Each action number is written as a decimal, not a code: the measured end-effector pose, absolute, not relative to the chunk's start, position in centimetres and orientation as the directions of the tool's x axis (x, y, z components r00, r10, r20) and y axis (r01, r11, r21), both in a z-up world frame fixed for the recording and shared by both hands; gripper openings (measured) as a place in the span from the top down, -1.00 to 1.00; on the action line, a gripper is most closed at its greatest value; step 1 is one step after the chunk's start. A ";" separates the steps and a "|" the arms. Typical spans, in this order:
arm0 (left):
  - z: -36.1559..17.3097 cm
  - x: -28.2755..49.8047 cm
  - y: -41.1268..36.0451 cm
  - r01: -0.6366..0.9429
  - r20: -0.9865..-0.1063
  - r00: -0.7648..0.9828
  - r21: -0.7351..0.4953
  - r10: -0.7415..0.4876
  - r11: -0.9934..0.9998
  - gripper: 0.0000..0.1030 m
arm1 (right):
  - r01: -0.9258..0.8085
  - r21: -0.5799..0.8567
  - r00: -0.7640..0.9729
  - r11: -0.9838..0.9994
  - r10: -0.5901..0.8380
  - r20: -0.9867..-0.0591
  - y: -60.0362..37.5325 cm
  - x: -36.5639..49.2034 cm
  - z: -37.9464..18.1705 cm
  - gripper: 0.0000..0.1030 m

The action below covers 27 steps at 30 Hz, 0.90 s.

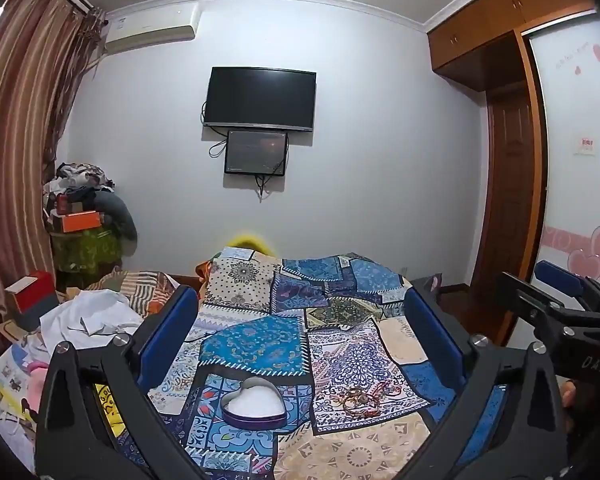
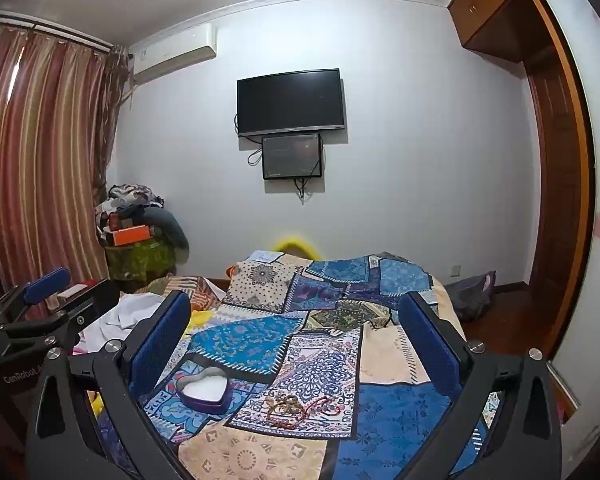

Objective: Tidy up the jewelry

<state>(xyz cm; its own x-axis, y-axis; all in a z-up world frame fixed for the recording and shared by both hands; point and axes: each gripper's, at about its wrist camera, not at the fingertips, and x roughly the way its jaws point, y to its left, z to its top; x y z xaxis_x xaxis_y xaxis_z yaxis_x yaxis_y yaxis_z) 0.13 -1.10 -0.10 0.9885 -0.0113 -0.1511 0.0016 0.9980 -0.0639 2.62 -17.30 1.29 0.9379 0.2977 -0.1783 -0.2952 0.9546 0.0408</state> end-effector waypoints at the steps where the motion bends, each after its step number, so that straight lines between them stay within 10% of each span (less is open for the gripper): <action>1: 0.0 0.1 -1.2 0.002 -0.153 0.988 -0.062 -0.011 0.998 -1.00 | -0.295 0.041 0.937 0.955 0.298 -0.181 -17.2 2.6 1.3 -1.00; 27: -0.1 0.2 -0.7 -0.006 -0.161 0.987 -0.078 -0.006 0.997 -1.00 | -0.301 0.032 0.933 0.953 0.302 -0.196 -16.8 2.8 0.9 -1.00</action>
